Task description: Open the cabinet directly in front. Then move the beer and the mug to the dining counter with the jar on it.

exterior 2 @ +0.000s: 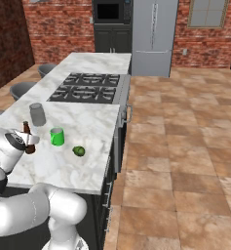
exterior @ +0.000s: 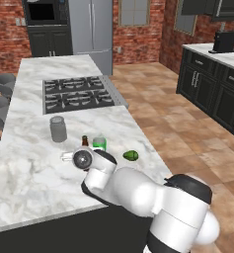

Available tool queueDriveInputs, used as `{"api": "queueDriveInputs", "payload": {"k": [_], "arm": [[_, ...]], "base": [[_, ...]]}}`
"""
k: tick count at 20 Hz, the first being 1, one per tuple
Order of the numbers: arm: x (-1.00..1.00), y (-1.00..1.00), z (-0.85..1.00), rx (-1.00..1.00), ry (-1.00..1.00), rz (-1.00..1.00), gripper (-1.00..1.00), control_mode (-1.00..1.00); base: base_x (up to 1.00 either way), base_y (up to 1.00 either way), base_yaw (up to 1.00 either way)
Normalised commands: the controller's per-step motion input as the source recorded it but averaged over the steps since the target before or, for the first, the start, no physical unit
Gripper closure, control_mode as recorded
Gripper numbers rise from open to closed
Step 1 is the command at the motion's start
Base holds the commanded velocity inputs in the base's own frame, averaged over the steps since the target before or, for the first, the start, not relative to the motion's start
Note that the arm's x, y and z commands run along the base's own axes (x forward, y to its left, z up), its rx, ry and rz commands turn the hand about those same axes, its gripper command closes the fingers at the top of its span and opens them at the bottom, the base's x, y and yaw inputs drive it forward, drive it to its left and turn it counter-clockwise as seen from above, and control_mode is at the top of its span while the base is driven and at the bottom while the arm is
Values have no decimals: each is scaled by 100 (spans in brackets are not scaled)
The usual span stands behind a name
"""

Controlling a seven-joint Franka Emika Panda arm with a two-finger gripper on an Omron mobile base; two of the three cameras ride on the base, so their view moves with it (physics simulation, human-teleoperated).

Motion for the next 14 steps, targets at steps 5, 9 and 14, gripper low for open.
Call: {"api": "queueDriveInputs", "payload": {"k": [5,9,14], "arm": [[61,1,-18,-3,-2,-9,100,-100],[61,3,-11,0,0,-10,100,-100],[23,6,-6,0,0,-6,100,-100]], "base": [[0,0,0],[0,0,0],[0,0,0]]}}
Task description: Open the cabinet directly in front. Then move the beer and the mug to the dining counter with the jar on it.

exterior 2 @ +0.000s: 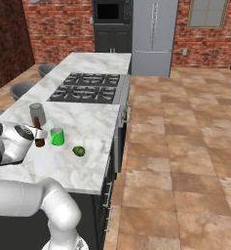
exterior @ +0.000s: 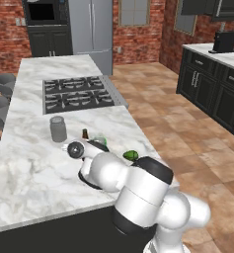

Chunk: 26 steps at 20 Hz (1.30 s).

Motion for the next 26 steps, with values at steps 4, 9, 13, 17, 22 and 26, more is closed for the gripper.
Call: {"api": "queueDriveInputs", "payload": {"k": [4,9,13,17,22,26], "arm": [[4,1,0,0,0,-3,100,-100],[0,0,0,0,0,0,-100,-100],[0,0,0,0,0,0,-100,-100],[0,0,0,0,0,0,-100,-100],[0,0,0,0,0,0,-100,-100],[0,0,0,0,0,0,-100,-100]], "base": [[0,0,0],[0,0,0],[0,0,0],[0,0,0],[0,0,0],[0,0,0]]}}
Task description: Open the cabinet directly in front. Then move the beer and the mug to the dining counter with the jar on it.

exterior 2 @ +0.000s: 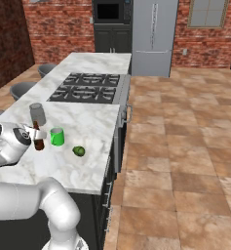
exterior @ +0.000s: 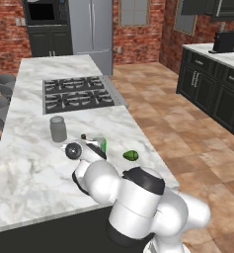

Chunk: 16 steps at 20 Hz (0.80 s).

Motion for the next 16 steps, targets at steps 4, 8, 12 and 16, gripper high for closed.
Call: {"api": "queueDriveInputs", "payload": {"k": [4,8,12,16], "arm": [[0,2,6,0,0,0,-100,-100],[-1,11,55,0,0,0,-100,-100],[-1,12,54,0,0,0,-100,-100],[0,2,78,0,0,-5,-100,-100]], "base": [[0,0,0],[0,0,0],[0,0,0],[0,0,0]]}}
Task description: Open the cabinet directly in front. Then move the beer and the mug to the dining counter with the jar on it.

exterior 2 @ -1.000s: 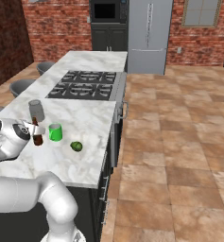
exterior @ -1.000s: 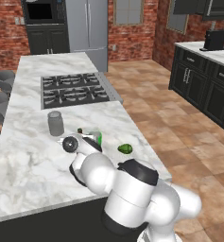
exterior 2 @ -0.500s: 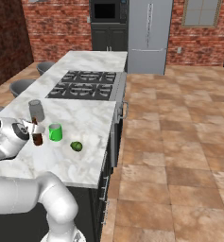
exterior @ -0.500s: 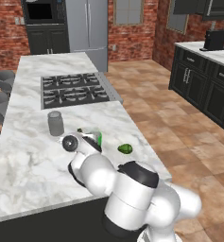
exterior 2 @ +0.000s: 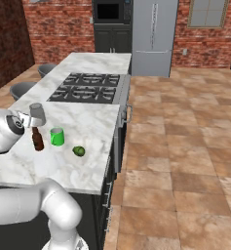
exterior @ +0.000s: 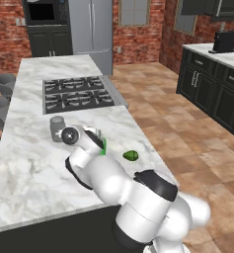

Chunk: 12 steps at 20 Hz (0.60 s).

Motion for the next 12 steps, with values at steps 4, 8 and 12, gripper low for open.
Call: {"api": "queueDriveInputs", "payload": {"k": [4,8,12], "arm": [[-14,0,98,0,0,-5,-100,-100],[-79,-16,68,1,0,-1,-100,-100],[-100,-75,16,0,-3,18,-100,-100]], "base": [[0,0,0],[0,0,0],[0,0,0]]}}
